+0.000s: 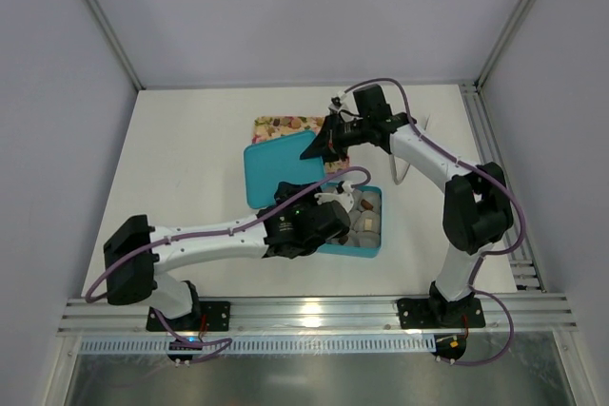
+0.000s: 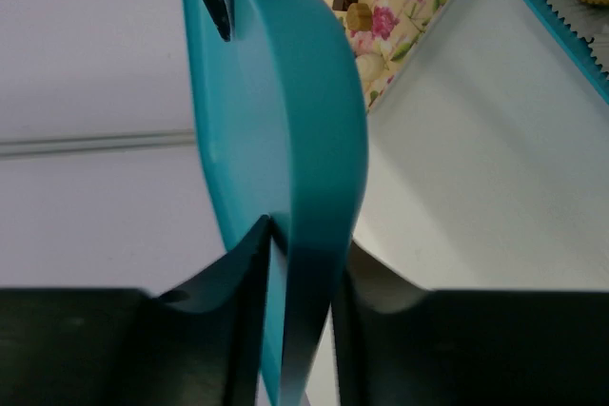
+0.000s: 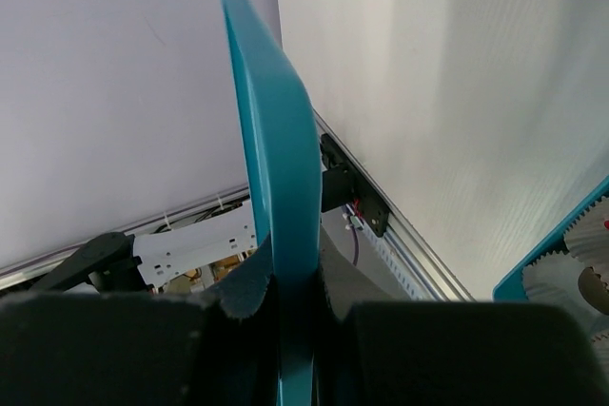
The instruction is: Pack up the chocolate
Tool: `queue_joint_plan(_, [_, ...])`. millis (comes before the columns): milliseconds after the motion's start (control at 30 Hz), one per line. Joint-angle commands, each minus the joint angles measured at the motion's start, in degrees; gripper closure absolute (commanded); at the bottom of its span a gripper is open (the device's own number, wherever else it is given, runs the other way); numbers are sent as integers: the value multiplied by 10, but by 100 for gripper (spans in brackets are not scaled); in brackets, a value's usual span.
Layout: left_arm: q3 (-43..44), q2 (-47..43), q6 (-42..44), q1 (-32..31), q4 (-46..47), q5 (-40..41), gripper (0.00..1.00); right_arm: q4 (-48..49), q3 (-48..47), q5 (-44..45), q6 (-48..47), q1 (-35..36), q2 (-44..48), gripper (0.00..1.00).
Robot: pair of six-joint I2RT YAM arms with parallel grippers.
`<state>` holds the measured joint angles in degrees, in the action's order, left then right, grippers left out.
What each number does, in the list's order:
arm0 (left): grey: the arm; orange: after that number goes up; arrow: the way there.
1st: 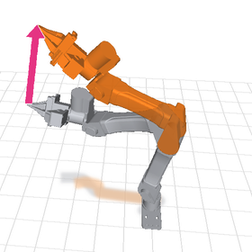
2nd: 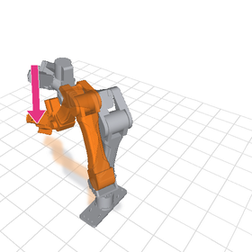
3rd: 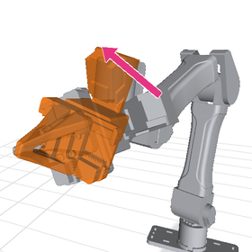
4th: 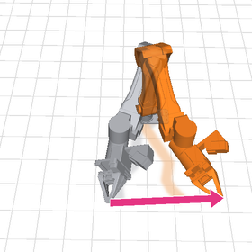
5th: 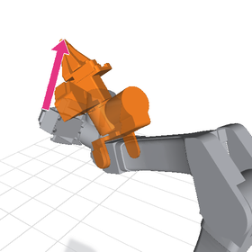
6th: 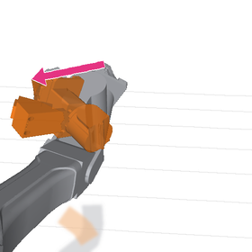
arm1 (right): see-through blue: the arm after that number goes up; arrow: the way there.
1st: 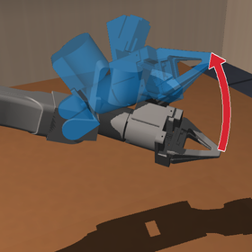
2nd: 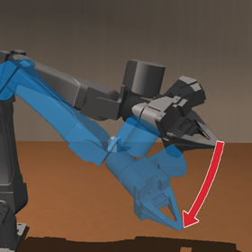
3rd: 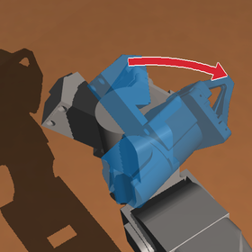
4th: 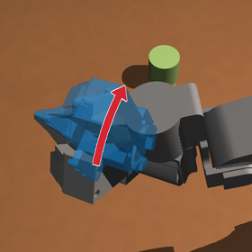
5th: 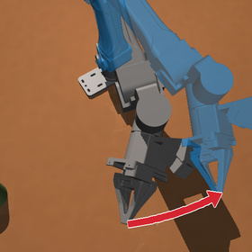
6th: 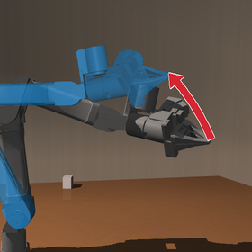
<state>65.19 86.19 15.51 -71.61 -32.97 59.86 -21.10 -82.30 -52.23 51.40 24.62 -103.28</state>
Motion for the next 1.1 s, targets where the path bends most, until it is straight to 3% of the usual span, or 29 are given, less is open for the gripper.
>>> queue_joint_plan(0, [-3, 6, 30, 1, 54, 46, 77, 11, 4, -22, 10, -2, 36, 96])
queue_joint_plan(67, [-4, 6, 39, 2, 73, 57, 89, 12, 7, -22, 6, -2, 40, 96])
queue_joint_plan(100, [-3, 6, 46, 2, 77, 60, 100, 12, 10, -22, 5, -2, 41, 93])
queue_joint_plan(167, [-1, 5, 50, 2, 84, 65, 100, 13, 13, -24, 0, -2, 44, 85])
queue_joint_plan(300, [15, -20, 41, 1, 83, 43, 100, 24, 25, -12, -15, -10, 61, 42])
queue_joint_plan(367, [27, -31, 20, 1, 59, 6, 100, 21, 28, 23, -35, -29, 73, 31])
queue_joint_plan(467, [74, -38, -29, 2, -8, -46, 100, 7, 39, 81, -57, -77, 113, 30])
queue_joint_plan(667, [179, -30, -134, 5, -82, -213, 100, 75, 164, 168, -40, -177, 237, 30])
queue_joint_plan(800, [227, -33, -237, 56, -90, -450, 100, 47, 201, 267, -96, -208, 312, 28])
queue_joint_plan(900, [231, -34, -327, 117, -58, -578, 100, 45, 237, 303, -125, -208, 362, 27])
queue_joint_plan(933, [228, -33, -348, 132, -47, -672, 100, 41, 244, 319, -135, -208, 378, 27])
queue_joint_plan(1067, [154, -37, -483, 236, 67, -870, 100, 18, 289, 332, -162, -208, 404, 27])
